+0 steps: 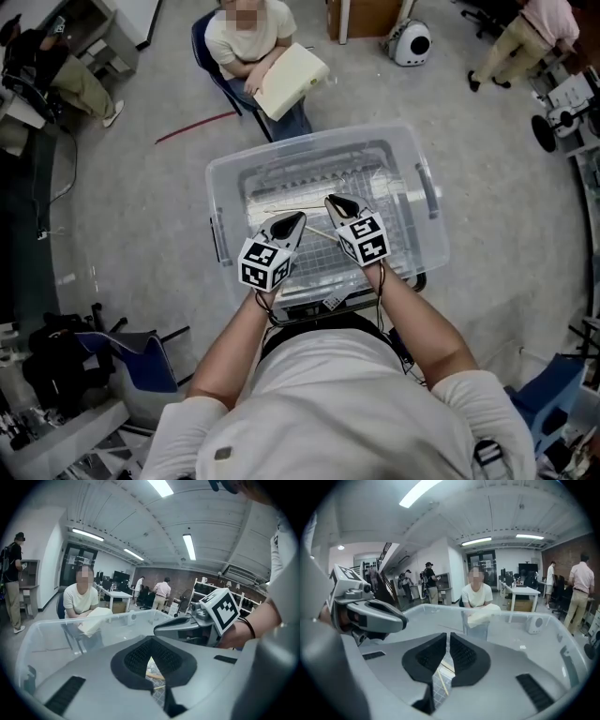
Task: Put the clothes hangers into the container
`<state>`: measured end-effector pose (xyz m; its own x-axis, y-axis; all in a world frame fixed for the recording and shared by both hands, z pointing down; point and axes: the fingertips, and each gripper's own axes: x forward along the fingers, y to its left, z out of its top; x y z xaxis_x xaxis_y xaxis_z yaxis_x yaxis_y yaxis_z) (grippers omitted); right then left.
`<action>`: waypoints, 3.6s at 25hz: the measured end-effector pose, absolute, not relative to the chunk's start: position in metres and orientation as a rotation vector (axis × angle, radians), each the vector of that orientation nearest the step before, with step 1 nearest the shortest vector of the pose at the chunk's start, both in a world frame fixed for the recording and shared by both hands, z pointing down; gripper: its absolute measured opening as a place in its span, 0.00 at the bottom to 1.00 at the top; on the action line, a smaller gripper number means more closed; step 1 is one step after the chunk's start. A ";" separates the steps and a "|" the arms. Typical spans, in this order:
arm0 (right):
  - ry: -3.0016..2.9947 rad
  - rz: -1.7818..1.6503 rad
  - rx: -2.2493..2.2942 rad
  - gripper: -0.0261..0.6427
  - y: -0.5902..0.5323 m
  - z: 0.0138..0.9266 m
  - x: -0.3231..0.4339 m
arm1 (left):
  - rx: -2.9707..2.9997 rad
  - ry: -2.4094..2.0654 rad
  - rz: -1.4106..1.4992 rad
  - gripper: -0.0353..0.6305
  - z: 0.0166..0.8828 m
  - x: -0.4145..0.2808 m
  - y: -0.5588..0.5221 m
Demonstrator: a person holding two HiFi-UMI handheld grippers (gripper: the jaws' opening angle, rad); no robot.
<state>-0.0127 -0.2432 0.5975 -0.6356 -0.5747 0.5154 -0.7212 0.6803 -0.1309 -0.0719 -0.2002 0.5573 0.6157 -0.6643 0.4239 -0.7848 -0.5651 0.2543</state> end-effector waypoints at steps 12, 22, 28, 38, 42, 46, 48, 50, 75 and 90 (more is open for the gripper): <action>-2.714 0.382 1.105 0.07 -0.171 0.467 -0.039 | 2.592 -1.121 0.259 0.08 0.468 -0.100 -0.151; -2.790 0.233 1.162 0.07 -0.113 0.409 -0.057 | 2.690 -1.107 0.161 0.08 0.422 -0.121 -0.108; -2.806 0.215 1.194 0.07 -0.082 0.391 -0.055 | 2.714 -1.080 0.142 0.08 0.416 -0.131 -0.080; -2.841 0.147 1.153 0.07 -0.073 0.369 -0.024 | 2.694 -1.157 0.110 0.08 0.400 -0.116 -0.074; -2.865 0.110 1.111 0.07 -0.069 0.362 -0.005 | 2.703 -1.191 0.089 0.08 0.385 -0.094 -0.069; -2.889 0.120 1.077 0.07 -0.056 0.366 0.019 | 2.711 -1.225 0.087 0.08 0.383 -0.068 -0.054; -2.906 0.113 1.057 0.07 -0.052 0.365 0.030 | 2.713 -1.246 0.090 0.08 0.379 -0.056 -0.047; -2.918 0.113 1.038 0.07 -0.046 0.364 0.040 | 2.704 -1.269 0.090 0.08 0.377 -0.046 -0.039; -2.922 0.066 1.060 0.07 0.040 0.361 0.028 | 2.732 -1.305 0.090 0.08 0.363 -0.066 0.060; -2.897 0.033 1.127 0.07 0.108 0.356 -0.023 | 2.774 -1.260 0.082 0.08 0.361 -0.120 0.119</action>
<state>-0.0234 0.1081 0.3564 -0.7366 -0.6753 0.0379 -0.6760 0.7369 -0.0078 -0.1196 0.1189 0.3612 0.6574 -0.7484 0.0876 -0.7535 -0.6545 0.0629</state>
